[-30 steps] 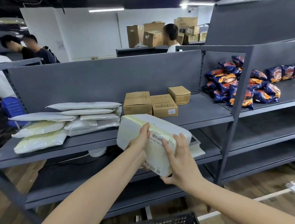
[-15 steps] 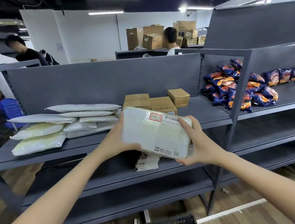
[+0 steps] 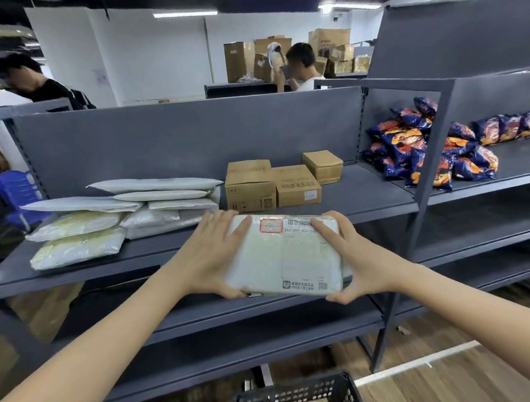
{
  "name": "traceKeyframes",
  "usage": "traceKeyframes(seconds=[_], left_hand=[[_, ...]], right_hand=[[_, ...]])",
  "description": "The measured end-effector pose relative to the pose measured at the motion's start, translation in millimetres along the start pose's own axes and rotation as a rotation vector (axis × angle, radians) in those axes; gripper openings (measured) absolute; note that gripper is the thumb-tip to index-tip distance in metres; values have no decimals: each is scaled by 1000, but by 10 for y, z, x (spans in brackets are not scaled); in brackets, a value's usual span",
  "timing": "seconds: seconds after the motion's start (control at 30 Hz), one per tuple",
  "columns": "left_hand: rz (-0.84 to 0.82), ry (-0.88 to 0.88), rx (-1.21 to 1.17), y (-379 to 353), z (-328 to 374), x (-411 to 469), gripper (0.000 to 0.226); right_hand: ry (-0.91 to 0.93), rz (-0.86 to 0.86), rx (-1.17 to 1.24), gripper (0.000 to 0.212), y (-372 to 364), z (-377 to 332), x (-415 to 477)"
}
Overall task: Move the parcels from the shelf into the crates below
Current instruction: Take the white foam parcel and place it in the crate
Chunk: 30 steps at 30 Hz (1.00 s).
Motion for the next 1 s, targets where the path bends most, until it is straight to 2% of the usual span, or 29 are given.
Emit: traceKeyframes(seconds=[0.13,0.33,0.5,0.7,0.9,1.0], left_hand=[[-5,41,-43,-172,52,-87,116],[-115,146,-49,-401,163,-314,120],[-210,192,-32,-568,393,-417,123],[-269,200,-131,-869,890,-422,122],[-393,192,-206,-1202,1395,-522,124],[-401,194,-255,-1356,1608,-592,118]], right_hand=[[-96,-109,-42,120,-166,57,-32],[-160,-191,67,115,-536,26,-26],[-220,-282,116,123,-738,-3,-80],[-281,-388,121,132,-963,69,-371],[-222,-531,264,133,-1345,268,-711],[-228,-551,424,132,-1597,352,-756]])
Point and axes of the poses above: each hand's wrist, its own x-axis towards the middle knuckle, its own y-axis out of the back of the hand, z = x × y, the point moved 2 cm from there along x, towards the middle knuckle, and after that the axes turned 10 degrees about -z, right-handed, at the moved point
